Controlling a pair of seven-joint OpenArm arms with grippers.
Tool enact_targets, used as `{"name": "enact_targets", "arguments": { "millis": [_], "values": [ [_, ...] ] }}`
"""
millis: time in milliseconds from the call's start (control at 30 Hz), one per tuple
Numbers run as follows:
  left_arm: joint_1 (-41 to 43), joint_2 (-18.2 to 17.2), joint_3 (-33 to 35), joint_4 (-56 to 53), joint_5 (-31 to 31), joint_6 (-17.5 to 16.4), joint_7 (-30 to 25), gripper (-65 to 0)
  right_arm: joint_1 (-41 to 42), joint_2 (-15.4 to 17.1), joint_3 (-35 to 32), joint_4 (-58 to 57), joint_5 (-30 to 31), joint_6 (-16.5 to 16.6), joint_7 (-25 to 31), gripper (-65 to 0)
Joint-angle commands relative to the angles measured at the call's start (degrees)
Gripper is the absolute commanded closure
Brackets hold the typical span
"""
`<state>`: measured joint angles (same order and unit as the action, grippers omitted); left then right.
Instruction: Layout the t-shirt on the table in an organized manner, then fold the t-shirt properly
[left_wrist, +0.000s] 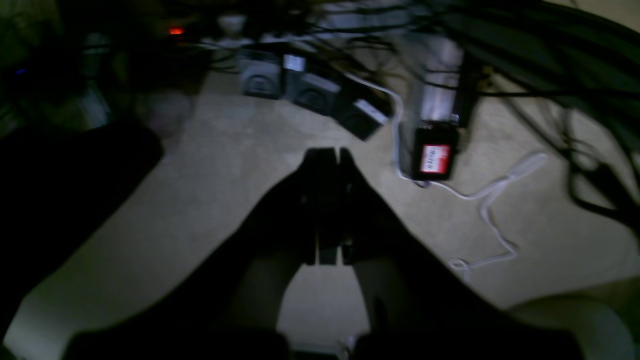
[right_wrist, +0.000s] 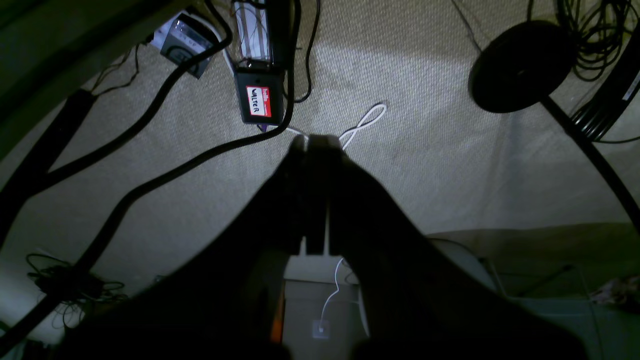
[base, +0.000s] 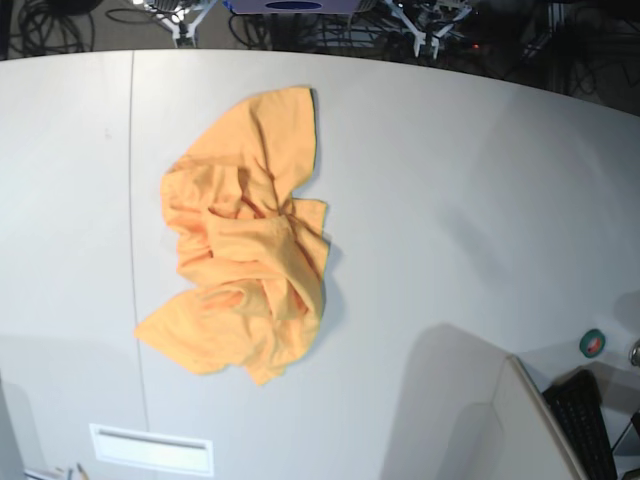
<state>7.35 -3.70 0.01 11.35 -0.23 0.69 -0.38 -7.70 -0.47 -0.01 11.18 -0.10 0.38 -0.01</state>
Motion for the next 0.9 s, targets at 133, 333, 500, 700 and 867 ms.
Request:
{"name": "enact_targets", "arguments": {
  "millis": [133, 333, 500, 700, 867],
  "values": [
    [0.69, 0.5, -0.05, -0.06, -0.08, -0.29, 0.34, 0.0, -0.43, 0.16, -0.12, -0.06, -0.12, -0.6, 0.05, 0.0],
    [0.25, 0.58, -0.14, -0.06, -0.08, -0.29, 0.34, 0.0, -0.25, 0.16, -0.21, 0.03, -0.12, -0.6, 0.05, 0.0],
    [0.16, 0.58, -0.14, -0.06, -0.08, -0.29, 0.34, 0.0, 0.01, 0.16, -0.21, 0.2, -0.12, -0.6, 0.14, 0.0],
    [0.43, 0.58, 0.47, -0.06, -0.08, -0.29, 0.34, 0.0, 0.01, 0.16, -0.21, 0.29, -0.12, -0.6, 0.23, 0.0],
    [0.25, 0.58, 0.03, -0.06, -0.08, -0.29, 0.34, 0.0, 0.01, 0.16, -0.21, 0.38, -0.12, -0.6, 0.23, 0.0]
  ]
}}
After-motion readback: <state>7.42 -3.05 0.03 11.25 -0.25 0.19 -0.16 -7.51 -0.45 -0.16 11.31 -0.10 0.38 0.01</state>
